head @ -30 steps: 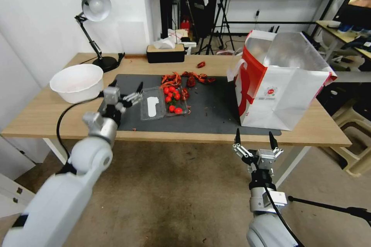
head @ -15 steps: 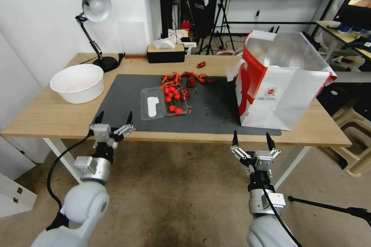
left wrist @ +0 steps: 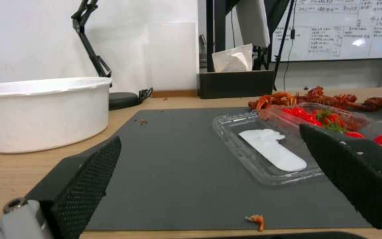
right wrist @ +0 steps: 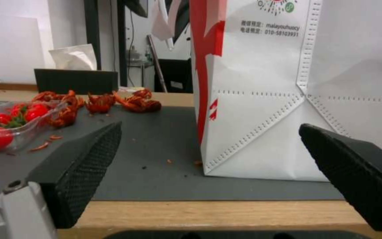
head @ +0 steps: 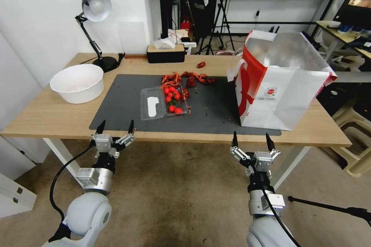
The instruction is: Pick up the trash from the table and place it into the takeout bag.
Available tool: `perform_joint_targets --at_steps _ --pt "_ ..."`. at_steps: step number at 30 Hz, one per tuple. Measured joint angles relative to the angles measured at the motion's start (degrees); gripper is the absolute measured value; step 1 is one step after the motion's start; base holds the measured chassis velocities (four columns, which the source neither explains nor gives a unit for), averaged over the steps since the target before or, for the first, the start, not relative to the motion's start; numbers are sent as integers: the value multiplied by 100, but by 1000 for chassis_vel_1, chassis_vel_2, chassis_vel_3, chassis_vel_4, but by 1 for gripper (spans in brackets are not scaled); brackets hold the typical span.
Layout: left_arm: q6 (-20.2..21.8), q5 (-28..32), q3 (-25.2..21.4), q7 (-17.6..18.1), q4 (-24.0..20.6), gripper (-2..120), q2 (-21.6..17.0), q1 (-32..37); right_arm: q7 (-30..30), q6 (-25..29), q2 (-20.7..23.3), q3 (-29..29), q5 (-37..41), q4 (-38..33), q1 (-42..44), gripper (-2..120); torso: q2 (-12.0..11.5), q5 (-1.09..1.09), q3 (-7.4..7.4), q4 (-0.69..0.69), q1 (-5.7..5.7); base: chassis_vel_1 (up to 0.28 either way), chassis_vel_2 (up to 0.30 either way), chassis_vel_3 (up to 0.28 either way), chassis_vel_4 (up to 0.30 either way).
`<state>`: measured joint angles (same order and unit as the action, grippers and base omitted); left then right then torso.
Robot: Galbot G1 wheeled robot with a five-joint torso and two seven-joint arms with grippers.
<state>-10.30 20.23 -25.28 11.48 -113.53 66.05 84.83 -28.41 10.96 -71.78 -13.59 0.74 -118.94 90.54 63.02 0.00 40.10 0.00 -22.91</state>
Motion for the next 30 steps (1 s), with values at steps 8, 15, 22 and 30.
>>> perform_joint_targets --at_steps 8,15,22,30 --pt "-21 -15 5 -8 23 100 6 -13 1 1 -6 2 -8 10 1 100 0 0 0 0 0 0 0 0 0" --pt "-21 -15 9 -10 25 100 6 -19 1 2 -8 2 -8 11 1 100 0 0 0 0 0 0 0 0 0" --pt "-21 -13 11 -13 28 100 4 -26 1 3 -8 2 -8 13 1 100 0 0 0 0 0 0 0 0 0" --pt "-15 -10 14 -14 28 100 0 -31 1 3 -8 1 -9 13 0 100 0 0 0 0 -1 0 0 0 0"
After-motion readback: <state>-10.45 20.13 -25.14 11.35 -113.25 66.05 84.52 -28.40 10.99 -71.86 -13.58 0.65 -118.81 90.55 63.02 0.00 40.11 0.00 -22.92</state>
